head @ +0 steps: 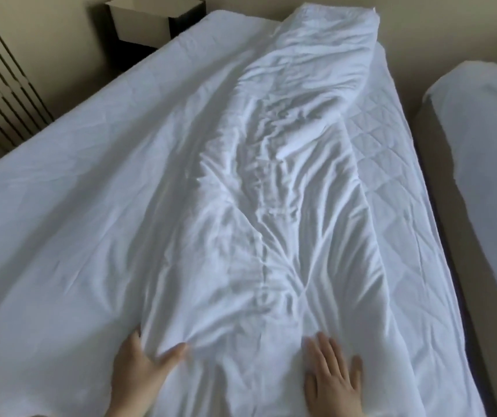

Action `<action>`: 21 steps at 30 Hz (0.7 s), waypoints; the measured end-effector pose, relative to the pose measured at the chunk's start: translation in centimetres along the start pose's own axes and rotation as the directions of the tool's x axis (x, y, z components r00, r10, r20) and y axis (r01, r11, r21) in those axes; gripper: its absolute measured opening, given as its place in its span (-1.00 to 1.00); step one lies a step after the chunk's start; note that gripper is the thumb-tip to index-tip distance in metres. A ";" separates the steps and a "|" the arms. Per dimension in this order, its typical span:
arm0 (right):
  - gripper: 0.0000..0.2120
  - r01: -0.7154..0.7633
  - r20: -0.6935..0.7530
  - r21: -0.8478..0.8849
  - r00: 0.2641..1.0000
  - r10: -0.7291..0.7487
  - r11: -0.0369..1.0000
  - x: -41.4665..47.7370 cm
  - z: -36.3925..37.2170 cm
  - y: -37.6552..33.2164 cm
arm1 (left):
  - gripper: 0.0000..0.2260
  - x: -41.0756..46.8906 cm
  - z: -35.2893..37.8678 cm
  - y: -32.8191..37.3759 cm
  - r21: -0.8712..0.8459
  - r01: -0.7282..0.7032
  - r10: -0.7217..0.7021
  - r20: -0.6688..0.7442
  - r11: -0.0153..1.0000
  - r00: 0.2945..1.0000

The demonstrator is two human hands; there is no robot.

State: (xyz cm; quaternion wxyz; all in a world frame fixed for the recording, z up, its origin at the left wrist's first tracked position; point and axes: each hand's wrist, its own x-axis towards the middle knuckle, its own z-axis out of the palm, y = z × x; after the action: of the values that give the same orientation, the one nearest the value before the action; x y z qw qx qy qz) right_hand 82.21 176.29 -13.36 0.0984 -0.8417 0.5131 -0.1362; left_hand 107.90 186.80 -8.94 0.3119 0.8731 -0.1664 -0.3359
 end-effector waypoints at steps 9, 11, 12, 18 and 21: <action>-0.22 -0.698 0.134 0.279 0.709 0.693 0.660 -4.9 -7.0 1.6 | -0.70 -3.6 -1.4 0.5 -0.188 -0.001 0.050 0.259 0.982 0.965; -0.07 -0.783 0.249 0.281 0.618 0.745 0.555 -5.2 -8.5 2.8 | -0.55 -5.7 -2.8 1.4 -0.180 -0.070 0.117 0.267 0.981 0.957; -0.04 -0.788 0.274 0.297 0.612 0.742 0.540 -5.4 -9.0 3.0 | -0.59 -6.6 -4.3 2.1 -0.163 -0.142 0.177 0.224 0.976 0.958; -0.02 -0.710 0.276 0.336 0.703 0.656 0.619 -7.9 -9.6 0.4 | -0.69 -4.8 -17.3 4.3 0.135 -0.376 0.397 -0.202 0.917 0.896; 0.00 -0.738 0.379 0.300 0.674 0.634 0.605 -9.5 -8.4 -1.8 | -0.55 0.1 -18.6 0.1 0.433 -0.161 0.231 -0.114 0.887 0.966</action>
State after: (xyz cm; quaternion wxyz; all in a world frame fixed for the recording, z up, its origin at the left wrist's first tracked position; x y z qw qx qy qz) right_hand 76.87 185.33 -6.13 0.3856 -0.5436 0.7392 -0.0970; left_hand 120.78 194.71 1.91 0.1614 0.9227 -0.2962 -0.1866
